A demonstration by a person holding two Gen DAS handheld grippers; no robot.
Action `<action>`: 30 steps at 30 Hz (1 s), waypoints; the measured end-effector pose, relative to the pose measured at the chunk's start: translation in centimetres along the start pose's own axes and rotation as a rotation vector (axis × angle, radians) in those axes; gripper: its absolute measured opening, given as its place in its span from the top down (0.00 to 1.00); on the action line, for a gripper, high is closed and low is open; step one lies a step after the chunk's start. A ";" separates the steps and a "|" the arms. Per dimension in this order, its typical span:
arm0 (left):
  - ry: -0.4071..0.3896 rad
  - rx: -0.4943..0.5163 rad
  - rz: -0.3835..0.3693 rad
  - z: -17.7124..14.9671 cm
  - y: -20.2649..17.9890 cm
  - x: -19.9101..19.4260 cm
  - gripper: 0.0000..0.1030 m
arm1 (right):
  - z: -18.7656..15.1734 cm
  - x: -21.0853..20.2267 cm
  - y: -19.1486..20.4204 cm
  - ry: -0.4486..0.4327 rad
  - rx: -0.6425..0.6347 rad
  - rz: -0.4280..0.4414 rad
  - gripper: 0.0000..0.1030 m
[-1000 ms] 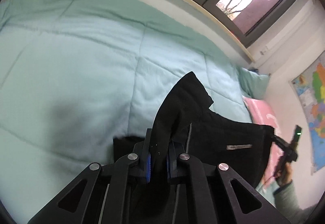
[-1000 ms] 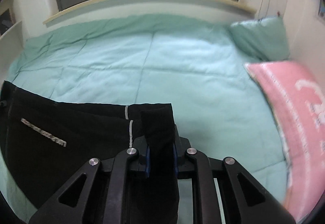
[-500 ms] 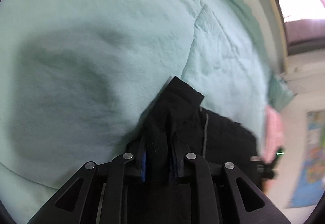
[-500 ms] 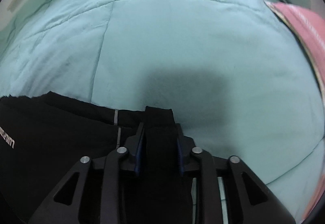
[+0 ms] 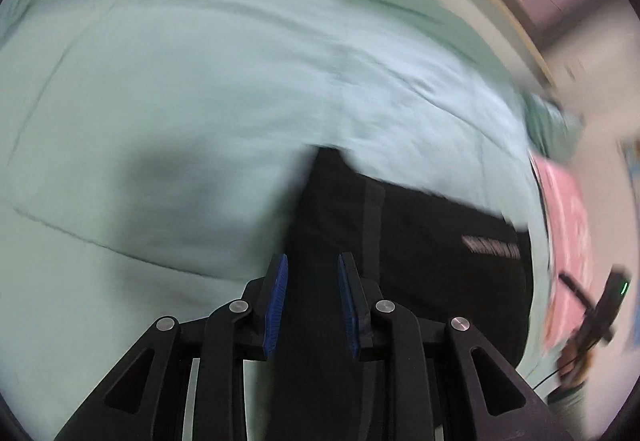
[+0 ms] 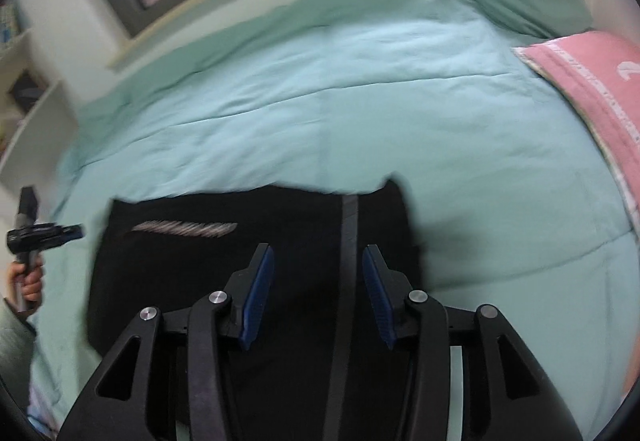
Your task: Fold large clothes
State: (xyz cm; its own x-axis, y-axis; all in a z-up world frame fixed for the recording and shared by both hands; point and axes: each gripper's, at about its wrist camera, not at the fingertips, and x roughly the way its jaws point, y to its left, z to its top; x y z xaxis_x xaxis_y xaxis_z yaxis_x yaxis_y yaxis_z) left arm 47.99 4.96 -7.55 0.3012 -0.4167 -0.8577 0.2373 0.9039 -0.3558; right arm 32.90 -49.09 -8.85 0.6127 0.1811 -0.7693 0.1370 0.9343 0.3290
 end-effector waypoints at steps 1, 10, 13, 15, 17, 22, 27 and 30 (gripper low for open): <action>-0.013 0.024 -0.008 -0.7 -1.6 -0.1 0.74 | -0.8 -0.2 1.1 0.007 -0.003 0.011 0.49; 0.005 0.216 -0.083 -11.0 -16.2 4.1 0.74 | -6.8 3.6 9.2 0.143 -0.090 0.067 0.48; 0.029 0.214 -0.025 -12.9 -16.7 8.0 0.74 | -8.1 5.4 10.4 0.156 -0.160 0.009 0.48; 0.050 0.181 -0.024 -13.4 -15.6 10.2 0.75 | -9.4 8.1 10.5 0.208 -0.192 -0.055 0.48; 0.080 0.129 -0.045 -13.1 -14.6 11.7 0.75 | -10.2 10.0 10.2 0.243 -0.187 -0.071 0.47; 0.106 0.140 -0.041 -12.2 -14.6 11.3 0.75 | -9.7 10.9 10.4 0.273 -0.170 -0.090 0.47; 0.031 0.180 -0.063 -9.1 -16.4 7.7 0.74 | -5.6 7.4 11.5 0.154 -0.168 -0.021 0.47; 0.006 0.138 -0.076 -6.2 -16.0 8.3 0.74 | -3.3 8.7 12.0 0.136 -0.172 -0.052 0.47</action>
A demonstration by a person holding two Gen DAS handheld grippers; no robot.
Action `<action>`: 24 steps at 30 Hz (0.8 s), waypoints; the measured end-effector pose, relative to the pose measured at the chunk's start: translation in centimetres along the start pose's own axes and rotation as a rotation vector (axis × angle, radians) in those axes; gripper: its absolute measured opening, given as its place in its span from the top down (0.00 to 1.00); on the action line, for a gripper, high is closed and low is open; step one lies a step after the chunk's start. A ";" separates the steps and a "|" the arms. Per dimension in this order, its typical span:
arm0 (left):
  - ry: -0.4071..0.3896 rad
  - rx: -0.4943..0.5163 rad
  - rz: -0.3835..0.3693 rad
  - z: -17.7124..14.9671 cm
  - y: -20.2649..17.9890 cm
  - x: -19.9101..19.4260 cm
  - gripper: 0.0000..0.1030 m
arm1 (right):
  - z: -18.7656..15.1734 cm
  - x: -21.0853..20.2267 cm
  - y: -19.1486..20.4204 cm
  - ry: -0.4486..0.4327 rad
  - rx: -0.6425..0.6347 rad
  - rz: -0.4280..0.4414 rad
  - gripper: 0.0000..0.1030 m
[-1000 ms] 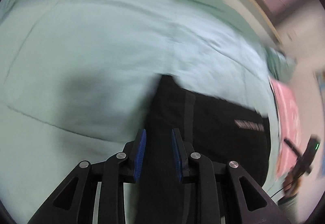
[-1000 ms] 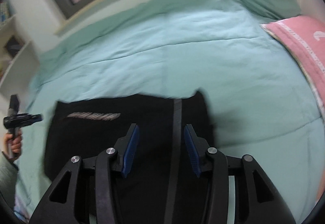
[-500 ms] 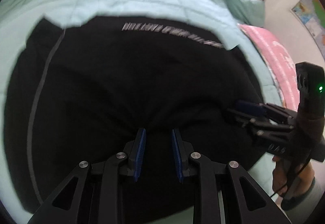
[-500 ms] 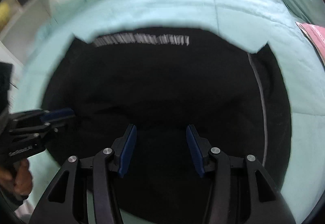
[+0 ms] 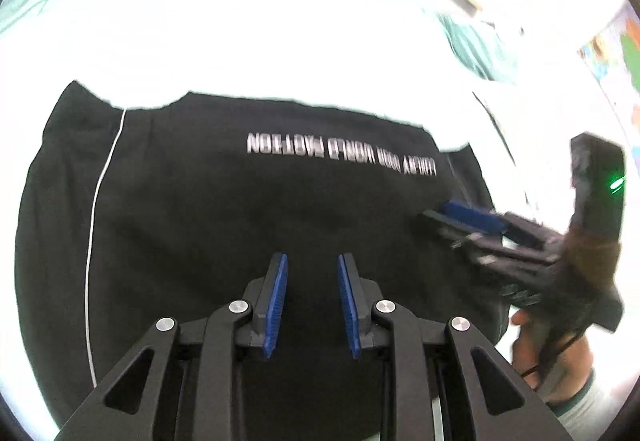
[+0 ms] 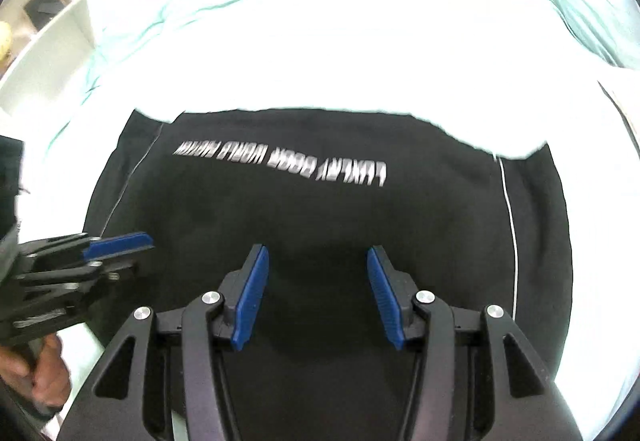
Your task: Fold large clothes
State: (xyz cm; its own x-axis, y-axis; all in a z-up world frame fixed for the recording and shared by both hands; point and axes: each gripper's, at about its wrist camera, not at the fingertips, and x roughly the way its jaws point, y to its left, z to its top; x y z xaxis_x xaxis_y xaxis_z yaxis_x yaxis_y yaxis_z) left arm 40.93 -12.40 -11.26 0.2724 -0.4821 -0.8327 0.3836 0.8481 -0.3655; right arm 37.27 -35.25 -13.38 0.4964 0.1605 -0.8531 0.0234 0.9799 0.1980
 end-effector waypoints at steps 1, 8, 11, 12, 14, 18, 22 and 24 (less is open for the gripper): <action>0.003 -0.010 0.014 0.6 0.4 0.7 0.74 | 0.7 1.2 -0.1 0.006 0.004 -0.028 0.47; 0.159 -0.342 -0.139 2.2 8.4 6.9 0.82 | 0.7 8.1 -0.9 0.124 0.029 -0.030 0.47; 0.133 -0.282 -0.160 1.9 8.1 4.8 0.82 | 0.3 6.1 -0.4 0.097 0.030 -0.011 0.47; 0.129 -0.245 -0.155 1.5 7.6 3.6 0.82 | 0.0 5.1 -0.4 0.087 0.038 0.005 0.47; 0.114 -0.185 -0.143 0.2 6.5 1.2 0.82 | -0.7 2.3 -0.3 0.061 0.064 0.074 0.47; 0.092 -0.081 -0.132 -3.1 4.8 -3.2 0.78 | -3.3 -1.9 0.5 0.031 0.057 0.112 0.33; 0.105 -0.086 -0.042 -6.2 4.6 -3.7 0.53 | -6.8 -3.4 1.1 0.049 0.033 0.055 0.30; 0.121 -0.091 0.003 -7.6 5.3 -2.2 0.53 | -8.0 -2.4 1.0 0.086 0.024 0.008 0.30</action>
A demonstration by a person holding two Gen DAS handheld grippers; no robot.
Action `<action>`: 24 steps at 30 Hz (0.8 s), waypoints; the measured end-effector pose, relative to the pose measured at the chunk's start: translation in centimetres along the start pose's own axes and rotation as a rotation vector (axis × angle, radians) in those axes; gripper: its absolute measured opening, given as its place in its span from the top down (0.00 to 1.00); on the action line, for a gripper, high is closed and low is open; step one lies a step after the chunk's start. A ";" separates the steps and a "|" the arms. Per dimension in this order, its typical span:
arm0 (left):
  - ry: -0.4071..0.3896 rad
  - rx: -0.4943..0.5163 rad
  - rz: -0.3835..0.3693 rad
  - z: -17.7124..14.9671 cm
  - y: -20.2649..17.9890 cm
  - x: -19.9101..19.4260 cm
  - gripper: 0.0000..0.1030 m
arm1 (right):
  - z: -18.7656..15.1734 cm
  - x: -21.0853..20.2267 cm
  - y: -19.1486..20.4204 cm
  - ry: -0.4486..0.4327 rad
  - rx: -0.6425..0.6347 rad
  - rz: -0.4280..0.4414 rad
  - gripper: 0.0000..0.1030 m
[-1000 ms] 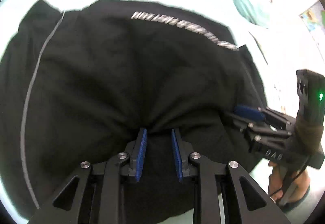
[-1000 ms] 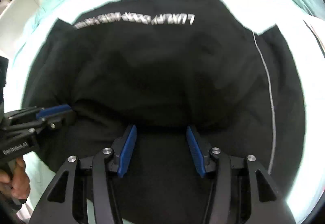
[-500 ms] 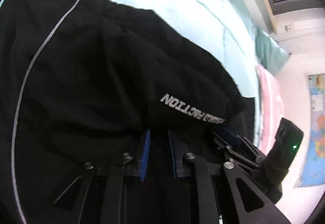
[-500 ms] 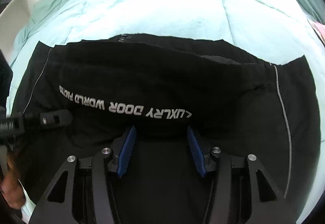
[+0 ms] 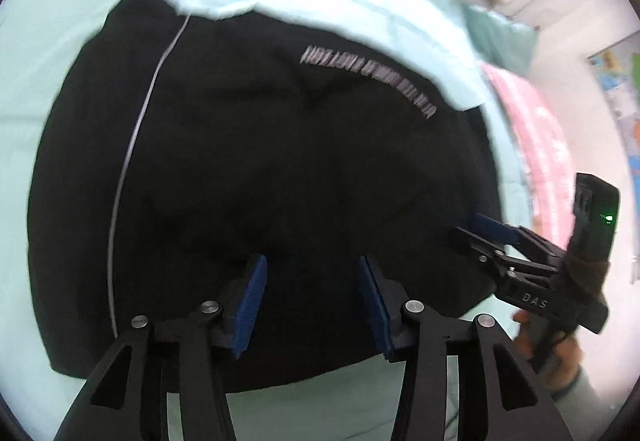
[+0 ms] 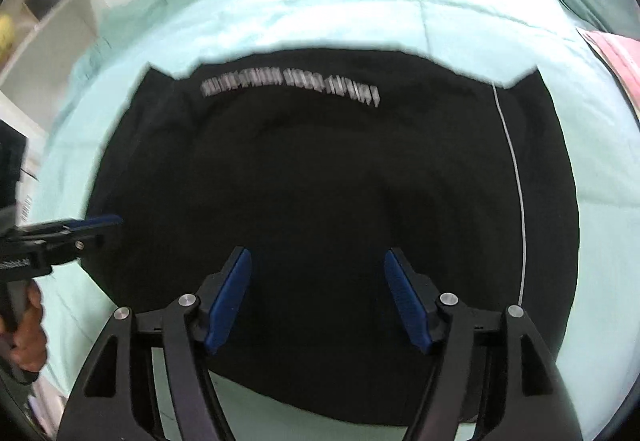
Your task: Fold large clothes
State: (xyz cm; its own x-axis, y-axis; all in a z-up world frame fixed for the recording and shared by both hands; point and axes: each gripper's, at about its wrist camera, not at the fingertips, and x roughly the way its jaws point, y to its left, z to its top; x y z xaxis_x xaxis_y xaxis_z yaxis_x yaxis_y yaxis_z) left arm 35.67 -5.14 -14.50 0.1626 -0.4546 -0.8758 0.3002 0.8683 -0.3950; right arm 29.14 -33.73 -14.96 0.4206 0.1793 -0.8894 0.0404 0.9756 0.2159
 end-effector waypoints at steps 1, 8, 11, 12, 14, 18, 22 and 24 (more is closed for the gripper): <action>-0.003 0.017 0.014 -0.3 -0.5 0.4 0.53 | -1.1 0.7 0.0 0.020 0.005 -0.020 0.29; -0.026 0.007 0.000 -0.3 1.6 4.0 0.52 | -0.8 5.0 -0.5 0.039 -0.021 -0.086 0.21; -0.022 0.032 0.022 -0.2 0.1 3.0 0.52 | -1.0 4.4 -0.7 0.022 0.009 -0.069 0.21; -0.019 0.053 0.032 -0.2 -0.4 2.1 0.52 | -1.0 3.9 -0.9 0.016 0.024 -0.059 0.21; -0.028 0.072 0.046 0.4 -2.3 1.3 0.52 | -1.2 1.9 -1.8 0.013 0.075 -0.036 0.21; -0.130 0.079 0.095 0.8 -1.6 -3.5 0.52 | -1.1 -2.0 -4.3 -0.055 0.156 -0.059 0.21; -0.182 0.022 0.147 1.9 3.8 -7.6 0.52 | -0.9 -5.7 -8.3 -0.115 0.232 -0.106 0.19; -0.194 -0.017 0.154 2.4 6.2 -9.0 0.52 | -0.5 -6.6 -10.0 -0.124 0.254 -0.152 0.19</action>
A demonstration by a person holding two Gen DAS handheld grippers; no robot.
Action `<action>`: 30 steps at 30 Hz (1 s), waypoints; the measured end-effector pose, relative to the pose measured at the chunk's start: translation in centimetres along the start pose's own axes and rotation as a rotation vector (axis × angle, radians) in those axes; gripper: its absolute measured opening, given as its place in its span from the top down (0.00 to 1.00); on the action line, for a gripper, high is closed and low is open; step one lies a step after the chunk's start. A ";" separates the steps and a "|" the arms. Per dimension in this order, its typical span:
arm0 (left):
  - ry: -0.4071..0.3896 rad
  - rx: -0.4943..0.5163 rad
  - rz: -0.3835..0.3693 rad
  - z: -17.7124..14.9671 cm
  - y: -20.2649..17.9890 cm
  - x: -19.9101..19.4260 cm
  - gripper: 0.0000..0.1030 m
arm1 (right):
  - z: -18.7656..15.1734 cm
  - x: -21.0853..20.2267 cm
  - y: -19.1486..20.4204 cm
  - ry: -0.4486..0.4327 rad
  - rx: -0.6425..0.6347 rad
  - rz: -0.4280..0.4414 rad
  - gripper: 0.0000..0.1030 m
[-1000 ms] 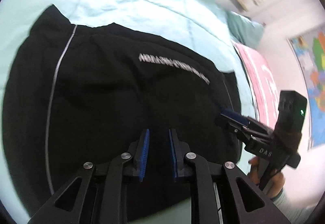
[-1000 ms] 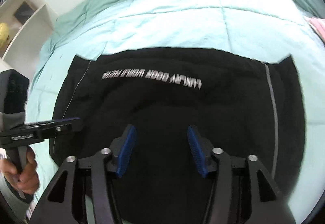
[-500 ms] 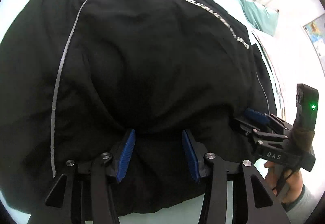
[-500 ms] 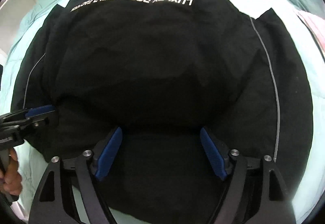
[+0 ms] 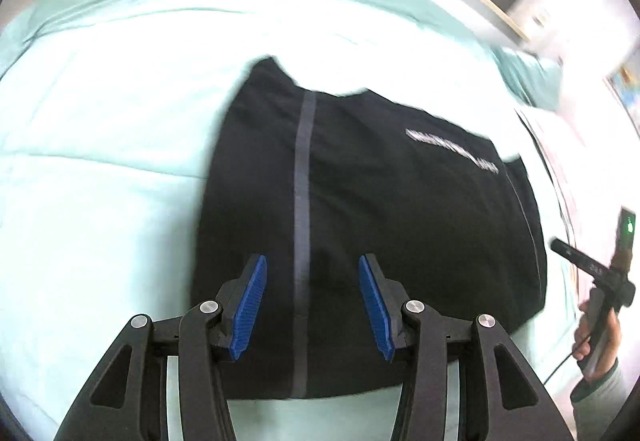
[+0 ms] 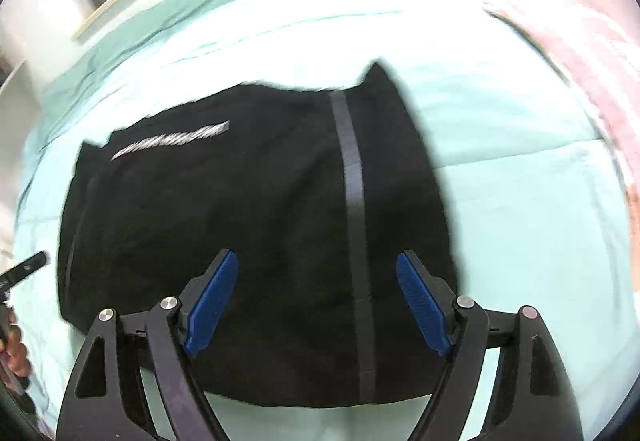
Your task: Fold large clothes
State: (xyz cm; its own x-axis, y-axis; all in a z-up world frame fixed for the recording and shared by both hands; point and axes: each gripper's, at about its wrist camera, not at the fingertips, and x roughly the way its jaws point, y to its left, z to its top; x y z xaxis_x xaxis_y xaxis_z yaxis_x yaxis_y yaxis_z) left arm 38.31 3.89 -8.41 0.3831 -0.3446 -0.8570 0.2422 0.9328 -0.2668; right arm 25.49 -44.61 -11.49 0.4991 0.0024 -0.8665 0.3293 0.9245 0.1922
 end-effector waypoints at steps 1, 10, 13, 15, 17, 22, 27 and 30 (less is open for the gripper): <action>0.008 -0.015 -0.006 0.1 1.7 -0.4 0.52 | 0.3 -0.2 -0.9 -0.006 0.008 -0.018 0.19; 0.091 -0.180 -0.124 1.9 6.9 4.6 0.52 | 2.0 2.2 -7.4 0.052 0.032 -0.071 0.19; 0.128 -0.228 -0.171 2.3 8.3 6.4 0.52 | 2.4 3.6 -8.8 0.079 0.055 -0.026 0.19; 0.161 -0.275 -0.246 2.3 9.7 7.6 0.52 | 2.6 4.6 -9.9 0.102 0.082 0.020 0.19; 0.206 -0.310 -0.326 2.2 10.5 8.8 0.52 | 2.7 5.7 -10.9 0.134 0.115 0.086 0.19; 0.267 -0.293 -0.350 1.9 10.4 10.8 0.52 | 2.7 8.3 -12.4 0.209 0.148 0.250 0.19; 0.335 -0.288 -0.414 1.8 9.1 13.2 0.48 | 3.0 11.4 -13.5 0.271 0.212 0.397 0.18; 0.355 -0.289 -0.433 1.7 8.4 14.5 0.44 | 2.8 13.0 -14.1 0.311 0.267 0.521 0.17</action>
State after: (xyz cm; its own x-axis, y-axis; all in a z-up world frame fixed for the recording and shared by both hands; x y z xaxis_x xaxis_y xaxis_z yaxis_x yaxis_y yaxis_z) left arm 47.44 6.54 -22.31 -0.0272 -0.6879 -0.7253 0.0398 0.7243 -0.6884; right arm 29.63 -58.67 -24.17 0.4053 0.5708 -0.7140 0.3143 0.6465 0.6952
